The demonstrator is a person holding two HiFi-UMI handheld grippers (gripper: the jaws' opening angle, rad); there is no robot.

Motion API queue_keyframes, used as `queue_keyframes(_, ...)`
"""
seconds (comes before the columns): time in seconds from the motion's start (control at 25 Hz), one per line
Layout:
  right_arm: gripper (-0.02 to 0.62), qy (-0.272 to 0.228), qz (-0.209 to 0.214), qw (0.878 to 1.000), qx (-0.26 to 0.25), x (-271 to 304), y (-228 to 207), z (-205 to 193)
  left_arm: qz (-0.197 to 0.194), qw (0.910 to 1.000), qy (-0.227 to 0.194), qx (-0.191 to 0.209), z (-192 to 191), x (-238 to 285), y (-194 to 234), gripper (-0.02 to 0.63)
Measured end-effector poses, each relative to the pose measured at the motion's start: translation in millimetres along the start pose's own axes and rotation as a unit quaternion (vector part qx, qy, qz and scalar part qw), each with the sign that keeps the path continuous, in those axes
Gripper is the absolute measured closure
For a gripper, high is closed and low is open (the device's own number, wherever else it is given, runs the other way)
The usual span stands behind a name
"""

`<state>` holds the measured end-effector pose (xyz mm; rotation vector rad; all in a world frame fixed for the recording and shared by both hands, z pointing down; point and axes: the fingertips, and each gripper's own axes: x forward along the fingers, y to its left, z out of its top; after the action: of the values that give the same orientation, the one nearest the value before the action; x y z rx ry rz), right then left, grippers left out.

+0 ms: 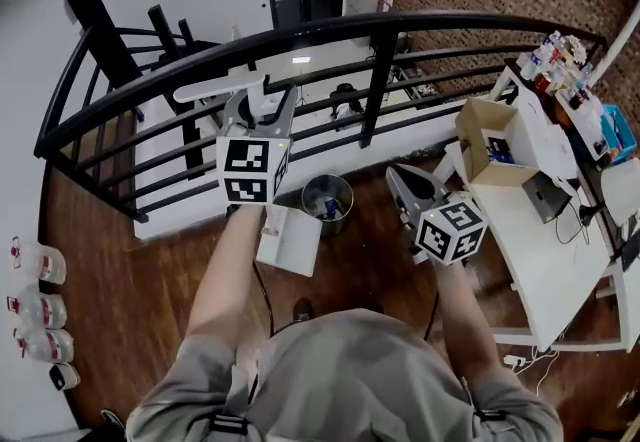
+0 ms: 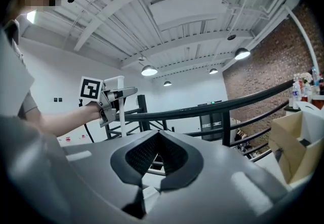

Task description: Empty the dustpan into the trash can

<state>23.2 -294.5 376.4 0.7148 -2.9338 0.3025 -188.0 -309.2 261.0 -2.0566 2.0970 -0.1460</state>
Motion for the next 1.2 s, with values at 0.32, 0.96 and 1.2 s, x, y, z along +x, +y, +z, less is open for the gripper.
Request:
queue_keyframes(0.32, 0.597, 0.030, 0.044, 0.999, -0.003, 56, 54, -23, 0.042, 0.9936, 0.082, -0.065, -105, -65, 58, 0.434)
queue_keyframes(0.96, 0.597, 0.093, 0.051, 0.994, 0.007, 106, 108, -72, 0.103, 0.9647, 0.191, -0.149, -330, -155, 89, 0.463)
queue_keyframes(1.2, 0.597, 0.120, 0.030, 0.992, 0.001, 104, 105, -87, 0.109, 0.9623, 0.191, -0.160, -373, -133, 100, 0.463)
